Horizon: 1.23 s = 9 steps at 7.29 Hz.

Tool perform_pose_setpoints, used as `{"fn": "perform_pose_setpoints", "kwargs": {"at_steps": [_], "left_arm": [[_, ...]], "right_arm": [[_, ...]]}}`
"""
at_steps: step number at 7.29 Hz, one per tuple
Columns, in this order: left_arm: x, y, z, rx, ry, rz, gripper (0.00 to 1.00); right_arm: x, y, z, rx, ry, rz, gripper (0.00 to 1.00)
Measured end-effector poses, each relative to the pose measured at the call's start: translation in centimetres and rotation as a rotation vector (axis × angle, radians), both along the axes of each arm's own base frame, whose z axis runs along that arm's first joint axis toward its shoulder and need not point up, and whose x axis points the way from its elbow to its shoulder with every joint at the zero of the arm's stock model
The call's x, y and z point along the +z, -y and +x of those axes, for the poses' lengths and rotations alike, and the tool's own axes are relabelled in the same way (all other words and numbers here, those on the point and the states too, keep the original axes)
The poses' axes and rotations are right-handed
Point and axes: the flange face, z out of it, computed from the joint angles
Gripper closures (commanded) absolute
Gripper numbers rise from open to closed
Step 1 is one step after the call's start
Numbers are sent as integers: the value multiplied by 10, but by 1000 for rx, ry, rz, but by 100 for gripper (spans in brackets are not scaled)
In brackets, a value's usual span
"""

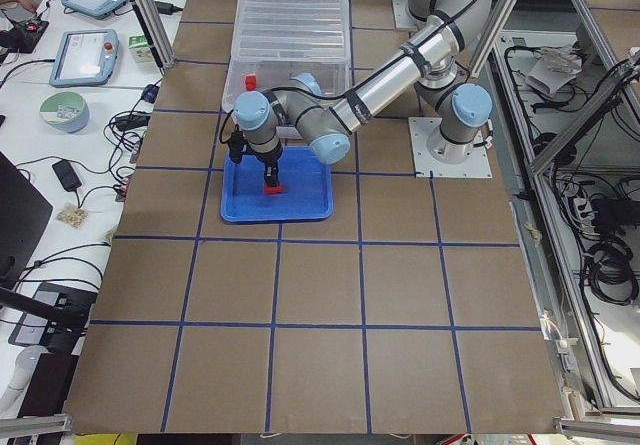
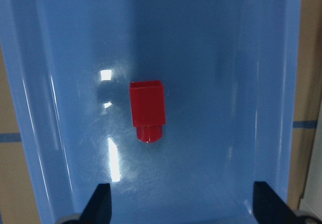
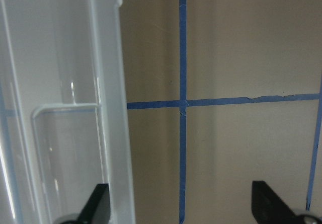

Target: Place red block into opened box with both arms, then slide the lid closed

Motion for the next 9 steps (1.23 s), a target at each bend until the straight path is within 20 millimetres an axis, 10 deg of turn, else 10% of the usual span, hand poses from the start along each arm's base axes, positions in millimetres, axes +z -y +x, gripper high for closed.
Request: {"fn": "perform_pose_setpoints", "kwargs": {"at_steps": [2, 4, 6, 7, 8, 9], "left_arm": [[-27, 14, 9, 8, 23, -33, 0], [-57, 23, 12, 7, 26, -37, 0], [-69, 26, 0, 0, 26, -27, 0], [-64, 27, -11, -7, 26, -23, 8], [-62, 27, -16, -12, 22, -13, 45], [-65, 26, -16, -13, 18, -6, 62]], "right_arm": [[54, 1, 19, 27, 17, -40, 0], [135, -8, 79, 84, 106, -65, 0], [173, -23, 149, 83, 152, -80, 0], [174, -30, 176, 37, 162, -76, 0], [171, -36, 191, -8, 167, -71, 0], [167, -39, 198, -29, 169, -70, 0]]}}
